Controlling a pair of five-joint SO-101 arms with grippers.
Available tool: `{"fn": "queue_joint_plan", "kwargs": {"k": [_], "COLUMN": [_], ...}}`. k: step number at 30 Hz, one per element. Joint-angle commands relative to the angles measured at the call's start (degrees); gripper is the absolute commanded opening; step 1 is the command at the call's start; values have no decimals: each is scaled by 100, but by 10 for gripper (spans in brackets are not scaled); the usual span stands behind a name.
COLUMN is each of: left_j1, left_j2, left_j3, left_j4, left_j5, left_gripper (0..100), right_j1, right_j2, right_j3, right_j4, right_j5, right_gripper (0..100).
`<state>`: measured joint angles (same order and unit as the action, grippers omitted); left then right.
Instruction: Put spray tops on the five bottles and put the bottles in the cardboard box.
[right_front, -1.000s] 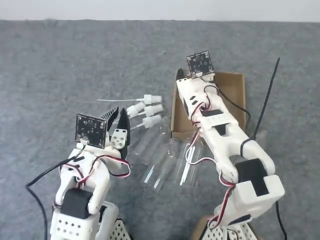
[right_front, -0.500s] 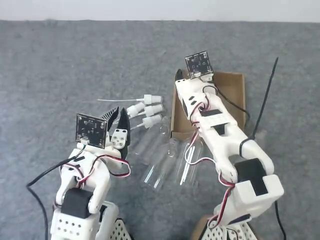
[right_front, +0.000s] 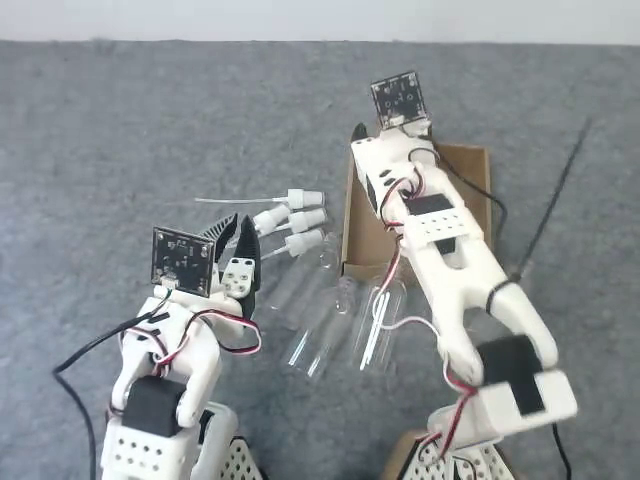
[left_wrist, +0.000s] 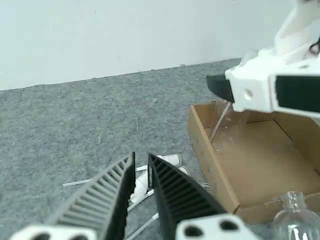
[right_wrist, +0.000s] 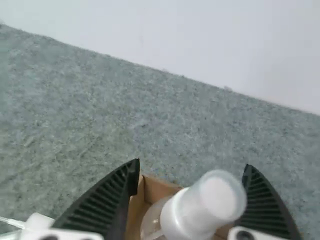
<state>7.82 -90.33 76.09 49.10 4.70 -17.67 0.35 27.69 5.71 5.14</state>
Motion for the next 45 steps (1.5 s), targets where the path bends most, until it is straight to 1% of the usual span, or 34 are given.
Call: {"fn": "queue_joint_plan", "kwargs": {"k": [1,9,14,20,22,24,29,32,34,37,41,44,45], "left_j1": [-18,-9,-18,-18,-18,-18,-18,-26,-26,-26,-35,-35,-35], "left_j2": [-105,-105,-105,-97,-97,-97,-97,-97,-97,-79,-97,-97,-97], "left_j3": [-31,-31,-31,-31,-31,-31,-31,110,207,215,215,215,215], "left_j4": [-149,-149,-149,-149,-149,-149,-176,-387,-545,-563,-563,-563,-563], "left_j5": [44,44,44,44,44,44,35,18,9,9,9,9,9], "left_gripper": [34,34,35,35,35,35,35,34,34,34,34,34,34], "right_j1": [4,-22,-13,22,57,251,1218,1754,1991,2290,2782,2976,2976], "right_j2": [-1015,-2695,-3538,-3916,-3952,-3952,-3952,-3952,-3952,-3916,-3890,-3881,-3881], "right_j3": [-387,-387,-387,-387,-387,-422,-554,-571,-571,-527,-193,448,721], "right_j4": [479,2053,3512,5464,5965,6334,6888,7187,7407,7749,8040,7785,7644], "right_j5": [35,62,70,70,70,70,70,79,141,316,35,-167,-378], "right_gripper": [268,268,268,268,268,268,270,271,271,271,271,271,271]}}
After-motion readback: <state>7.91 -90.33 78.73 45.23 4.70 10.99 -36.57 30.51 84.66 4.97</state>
